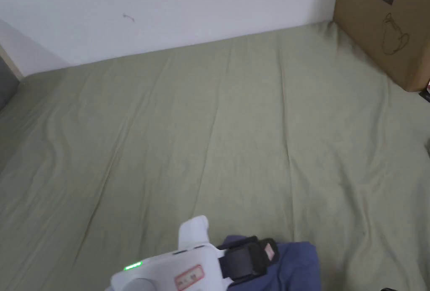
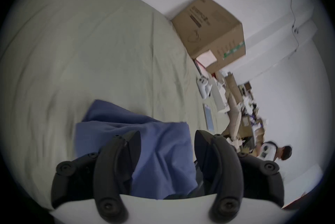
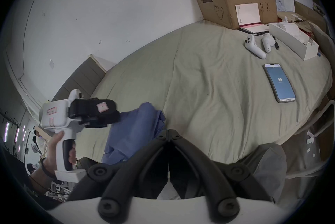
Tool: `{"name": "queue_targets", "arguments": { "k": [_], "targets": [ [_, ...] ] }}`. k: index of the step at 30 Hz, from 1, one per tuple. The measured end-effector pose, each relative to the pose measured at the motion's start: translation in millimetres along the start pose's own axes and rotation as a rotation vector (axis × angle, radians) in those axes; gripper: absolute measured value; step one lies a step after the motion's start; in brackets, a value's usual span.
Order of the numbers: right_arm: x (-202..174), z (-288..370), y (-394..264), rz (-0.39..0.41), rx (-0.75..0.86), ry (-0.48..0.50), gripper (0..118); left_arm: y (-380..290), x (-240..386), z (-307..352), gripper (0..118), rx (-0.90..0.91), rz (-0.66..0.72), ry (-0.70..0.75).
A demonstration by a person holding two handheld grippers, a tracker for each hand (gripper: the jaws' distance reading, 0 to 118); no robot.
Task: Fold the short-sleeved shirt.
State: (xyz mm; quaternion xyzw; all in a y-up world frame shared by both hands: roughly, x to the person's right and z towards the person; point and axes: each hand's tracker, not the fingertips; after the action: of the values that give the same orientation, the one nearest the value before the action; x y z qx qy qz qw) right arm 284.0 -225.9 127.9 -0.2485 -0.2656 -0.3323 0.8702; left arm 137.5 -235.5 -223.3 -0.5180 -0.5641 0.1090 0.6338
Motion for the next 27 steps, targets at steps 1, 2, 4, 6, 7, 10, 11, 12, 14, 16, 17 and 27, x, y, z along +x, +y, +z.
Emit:
{"name": "queue_targets", "arguments": {
  "k": [1,2,4,6,7,10,11,12,14,16,17,27],
  "targets": [
    [1,0,-1,-0.001,0.000,-0.003,0,0,-5,3,15,0.011,0.044,-0.017],
    [2,0,-1,-0.004,-0.002,-0.005,0,-2,-8,1,2,0.015,0.071,-0.034],
    [3,-1,-2,-0.011,-0.006,-0.003,0,-8,-7,-11,2,0.011,0.070,-0.023],
    [2,0,-2,-0.011,-0.008,-0.001,0,-17,-2,-37,2,-0.087,0.030,-0.071],
    [1,0,-2,-0.010,-0.008,-0.002,0,-24,2,-52,2,-0.124,0.027,-0.095],
    [-4,1,-2,-0.002,-0.012,-0.004,0,-40,8,-95,2,-0.224,-0.098,0.072],
    [-5,2,-3,-0.002,-0.011,-0.004,0,-44,6,-106,1,-0.238,-0.111,0.088],
    [-7,2,-3,-0.005,-0.011,0.004,0,-44,2,-110,1,-0.244,-0.090,0.068],
    [-11,-4,-3,-0.007,-0.035,0.041,0,-41,0,-106,1,-0.222,-0.055,0.050],
    [-18,-17,-2,0.035,-0.072,0.080,0,-34,1,-95,1,-0.203,-0.038,0.025],
    [-22,-27,0,0.055,-0.089,0.099,0,-29,2,-87,1,-0.188,-0.028,0.022],
    [-31,-172,7,0.148,-0.370,0.042,0,16,-39,48,75,0.019,-0.006,-0.009]
  ]
}}
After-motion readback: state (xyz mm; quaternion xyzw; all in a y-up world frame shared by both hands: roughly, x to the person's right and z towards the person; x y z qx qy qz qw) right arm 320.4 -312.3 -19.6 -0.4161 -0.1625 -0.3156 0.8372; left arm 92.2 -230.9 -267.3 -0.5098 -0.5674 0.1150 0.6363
